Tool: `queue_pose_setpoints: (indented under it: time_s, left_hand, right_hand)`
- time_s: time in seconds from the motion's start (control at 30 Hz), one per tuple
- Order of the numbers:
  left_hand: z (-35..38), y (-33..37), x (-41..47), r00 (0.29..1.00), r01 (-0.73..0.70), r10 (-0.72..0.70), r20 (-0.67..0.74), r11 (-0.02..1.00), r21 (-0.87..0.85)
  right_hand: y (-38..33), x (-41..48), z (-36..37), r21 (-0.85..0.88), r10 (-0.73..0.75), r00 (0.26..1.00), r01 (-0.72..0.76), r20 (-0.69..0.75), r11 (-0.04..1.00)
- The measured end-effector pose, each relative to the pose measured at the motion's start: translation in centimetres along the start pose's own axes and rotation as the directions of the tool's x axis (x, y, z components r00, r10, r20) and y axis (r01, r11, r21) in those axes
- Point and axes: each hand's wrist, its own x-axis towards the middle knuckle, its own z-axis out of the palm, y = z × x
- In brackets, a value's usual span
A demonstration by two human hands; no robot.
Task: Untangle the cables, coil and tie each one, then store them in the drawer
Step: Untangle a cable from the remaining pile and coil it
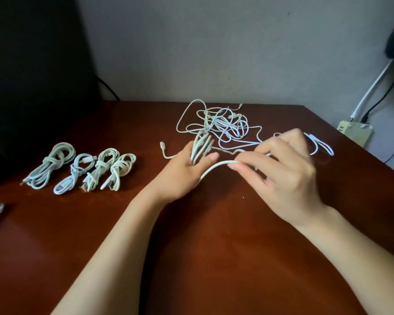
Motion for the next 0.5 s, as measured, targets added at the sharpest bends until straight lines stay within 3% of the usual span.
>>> queue_pose_setpoints:
  time_s: [0.1,0.3,0.5]
  left_hand:
    - [0.2,1.3,-0.7,0.992,0.006,0.005,0.124,0.996,-0.090]
    - [0.4,2.1,-1.6,0.948,0.209,-0.166,0.270,0.968,-0.138]
    - [0.4,2.2,-1.5,0.935,0.217,-0.118,0.333,0.936,-0.277]
  right_hand:
    - [0.1,0.1,-0.2,-0.036,0.032,0.996,-0.035,-0.079,0.999]
    - [0.4,0.1,-0.2,-0.042,0.109,0.987,-0.114,-0.115,0.993]
    - [0.8,0.0,-0.2,-0.038,0.154,0.977,-0.161,-0.149,0.986]
